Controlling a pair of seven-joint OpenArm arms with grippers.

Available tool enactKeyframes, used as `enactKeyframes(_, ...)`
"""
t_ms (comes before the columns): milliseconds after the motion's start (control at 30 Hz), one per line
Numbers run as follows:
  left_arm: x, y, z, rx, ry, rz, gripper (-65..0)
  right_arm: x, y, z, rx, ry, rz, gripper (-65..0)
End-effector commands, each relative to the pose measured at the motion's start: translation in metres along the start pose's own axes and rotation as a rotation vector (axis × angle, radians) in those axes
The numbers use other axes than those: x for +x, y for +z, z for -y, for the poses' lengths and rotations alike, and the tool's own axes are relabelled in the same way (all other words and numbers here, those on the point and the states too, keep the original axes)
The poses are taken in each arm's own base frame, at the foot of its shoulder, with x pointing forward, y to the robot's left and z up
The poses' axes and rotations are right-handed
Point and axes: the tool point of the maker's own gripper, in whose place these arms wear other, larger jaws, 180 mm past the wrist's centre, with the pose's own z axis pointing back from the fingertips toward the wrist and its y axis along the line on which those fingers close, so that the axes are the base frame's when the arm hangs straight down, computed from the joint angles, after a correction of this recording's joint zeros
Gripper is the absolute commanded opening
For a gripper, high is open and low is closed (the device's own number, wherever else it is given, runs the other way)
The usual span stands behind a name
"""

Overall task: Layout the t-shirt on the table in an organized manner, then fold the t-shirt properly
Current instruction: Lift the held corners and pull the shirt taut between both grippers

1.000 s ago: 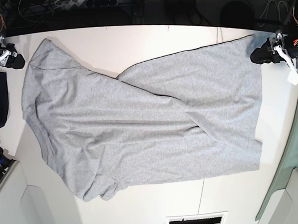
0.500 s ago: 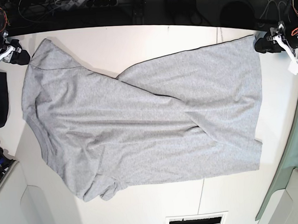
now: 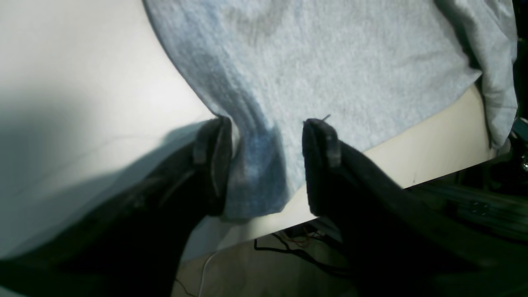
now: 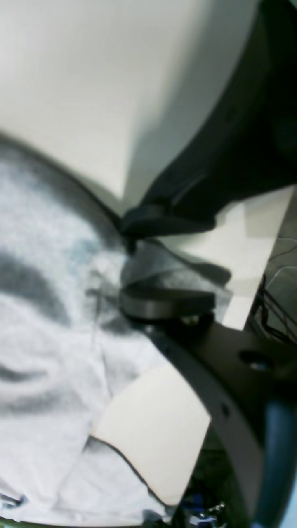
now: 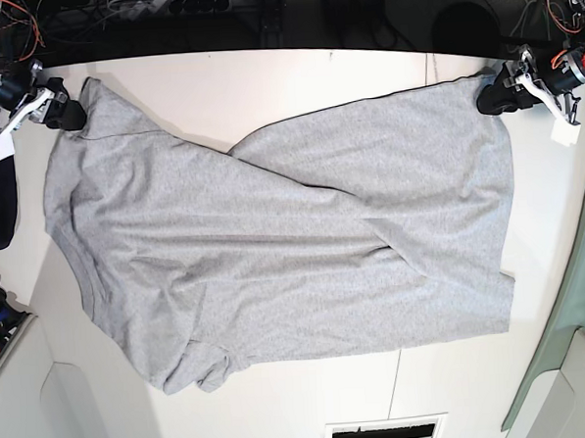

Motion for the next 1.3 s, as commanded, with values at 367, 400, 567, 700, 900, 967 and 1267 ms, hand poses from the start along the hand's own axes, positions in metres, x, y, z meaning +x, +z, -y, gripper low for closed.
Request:
enactKeyframes(367,-0.017,0.012,-0.013,0.045,-0.022,-0.107,-33.4,-0.034,-0.004,-0.002,-0.014,0.074,-0.187,-42.3)
enactKeyframes(400,-0.017,0.013,-0.014,0.047,-0.023,-0.109,-33.4,-0.032,-0.001,0.002,-0.024,0.081,-0.189,-42.3)
enactKeyframes(567,-0.015,0.014,-0.015,0.051,-0.026,-0.106,-33.4,-0.021,0.015,0.021,-0.072,0.116,-0.197,-42.3)
enactKeyframes(700,-0.015,0.014,-0.015,0.05,-0.026,-0.105,-33.4,-0.022,0.023,0.03,-0.091,0.121,-0.21,-42.3)
enactKeyframes(900,-0.014,0.014,-0.014,0.048,-0.025,-0.102,-33.4,-0.029,0.028,0.034,-0.099,0.117,-0.228,-42.3)
enactKeyframes(967,-0.015,0.014,-0.014,0.047,-0.024,-0.102,-33.4,-0.027,0.027,0.03,-0.077,0.099,-0.212,-42.3)
enactKeyframes(1267,-0.01,0.013,-0.01,0.027,-0.009,-0.077,-33.4,-0.043,0.007,0.004,-0.005,0.04,-0.198,-42.3)
